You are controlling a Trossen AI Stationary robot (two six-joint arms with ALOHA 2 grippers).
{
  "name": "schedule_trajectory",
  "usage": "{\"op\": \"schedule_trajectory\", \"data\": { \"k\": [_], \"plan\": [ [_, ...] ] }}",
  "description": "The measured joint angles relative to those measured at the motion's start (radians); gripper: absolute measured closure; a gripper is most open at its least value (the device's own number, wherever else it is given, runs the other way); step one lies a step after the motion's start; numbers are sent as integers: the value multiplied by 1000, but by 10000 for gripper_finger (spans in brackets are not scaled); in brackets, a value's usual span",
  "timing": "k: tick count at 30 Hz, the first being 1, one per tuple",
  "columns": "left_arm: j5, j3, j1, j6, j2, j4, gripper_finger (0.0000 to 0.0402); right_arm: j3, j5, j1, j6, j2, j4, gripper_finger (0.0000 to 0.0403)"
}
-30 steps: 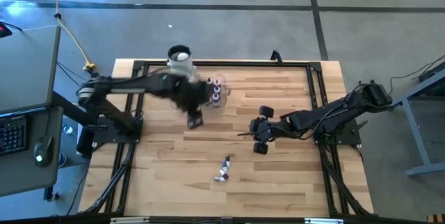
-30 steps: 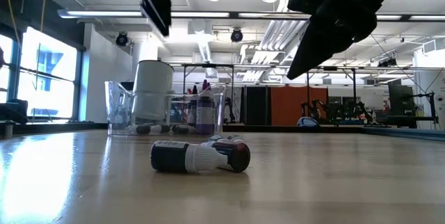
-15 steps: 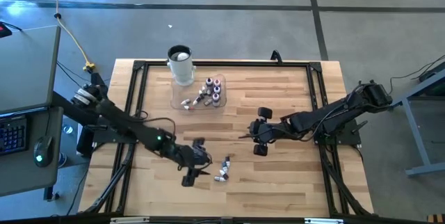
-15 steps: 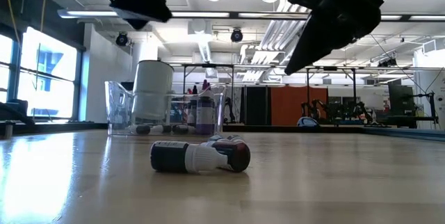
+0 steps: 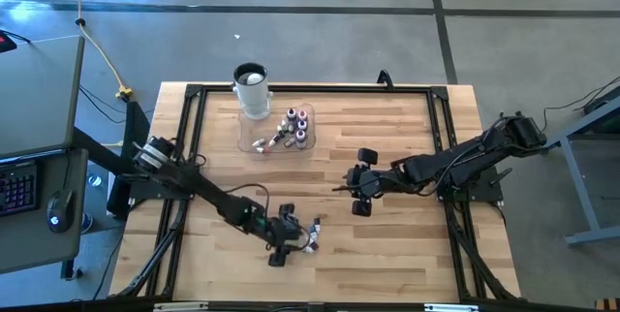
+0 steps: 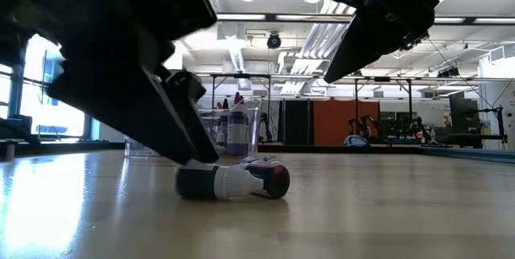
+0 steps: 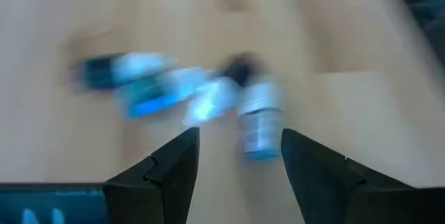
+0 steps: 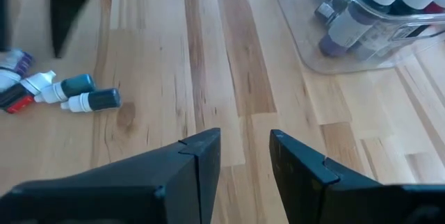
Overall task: Pick & Place food coloring
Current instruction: Put the small purple food coloring bottle into the transparent bin
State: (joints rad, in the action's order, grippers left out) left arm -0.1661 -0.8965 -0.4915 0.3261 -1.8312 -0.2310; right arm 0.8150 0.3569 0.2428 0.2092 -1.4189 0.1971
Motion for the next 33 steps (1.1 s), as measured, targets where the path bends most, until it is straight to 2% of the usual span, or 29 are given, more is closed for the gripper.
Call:
{"op": "schedule_trajectory", "data": {
  "k": [3, 10, 16, 24, 33],
  "plan": [
    [-52, 0, 1, 12, -5, -21, 202, 0, 0, 0, 0, 0, 0, 286],
    [26, 0, 0, -23, -6, -73, 202, 0, 0, 0, -13, 0, 3, 286],
    [-22, 0, 0, -64, -6, -72, 202, 0, 0, 0, 0, 0, 3, 286],
    [-15, 0, 0, -94, -6, -90, 202, 0, 0, 0, -5, 0, 0, 286],
    [75, 0, 17, -93, -72, -148, 202, 0, 0, 0, -8, 0, 0, 286]
  ]
}}
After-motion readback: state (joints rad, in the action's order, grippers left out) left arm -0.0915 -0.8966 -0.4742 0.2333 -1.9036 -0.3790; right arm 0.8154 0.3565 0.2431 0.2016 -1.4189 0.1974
